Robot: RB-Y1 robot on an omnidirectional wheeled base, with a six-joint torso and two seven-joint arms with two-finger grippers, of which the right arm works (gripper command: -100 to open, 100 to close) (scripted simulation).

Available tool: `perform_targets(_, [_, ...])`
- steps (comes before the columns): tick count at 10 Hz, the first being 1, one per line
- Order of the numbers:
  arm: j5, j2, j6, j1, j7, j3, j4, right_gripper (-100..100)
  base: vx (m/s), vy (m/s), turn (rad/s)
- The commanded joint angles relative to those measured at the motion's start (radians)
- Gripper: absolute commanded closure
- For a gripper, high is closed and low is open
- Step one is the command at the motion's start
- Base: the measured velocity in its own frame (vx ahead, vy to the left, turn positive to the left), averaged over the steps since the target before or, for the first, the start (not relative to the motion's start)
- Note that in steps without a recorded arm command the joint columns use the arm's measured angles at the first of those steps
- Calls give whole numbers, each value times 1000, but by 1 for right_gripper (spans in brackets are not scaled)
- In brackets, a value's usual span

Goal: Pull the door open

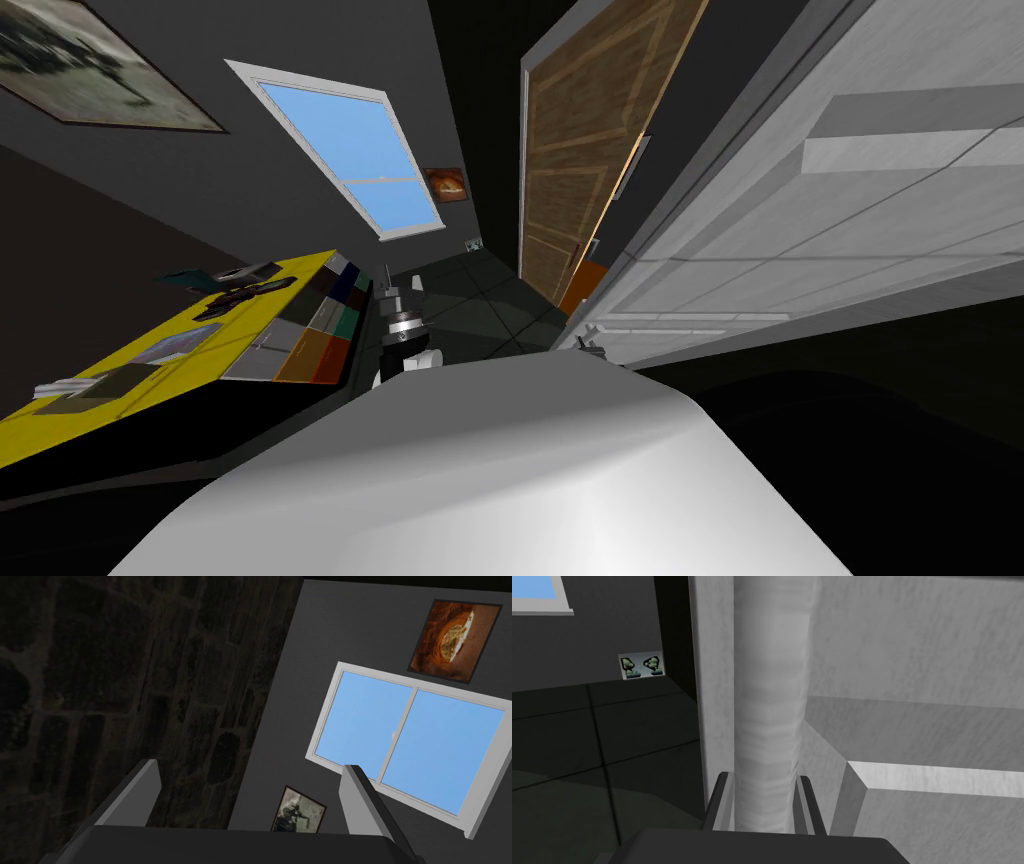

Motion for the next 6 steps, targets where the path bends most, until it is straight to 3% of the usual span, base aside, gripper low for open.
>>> perform_targets(1, [7,-13,-28,0,-16,10,6,100,-219,-56,128])
perform_targets(5, [21,-39,-70,2,-48,33,27,100,-192,-14,96])
perform_targets(6, [21,-34,-56,4,-43,34,30,100,-79,-7,14])
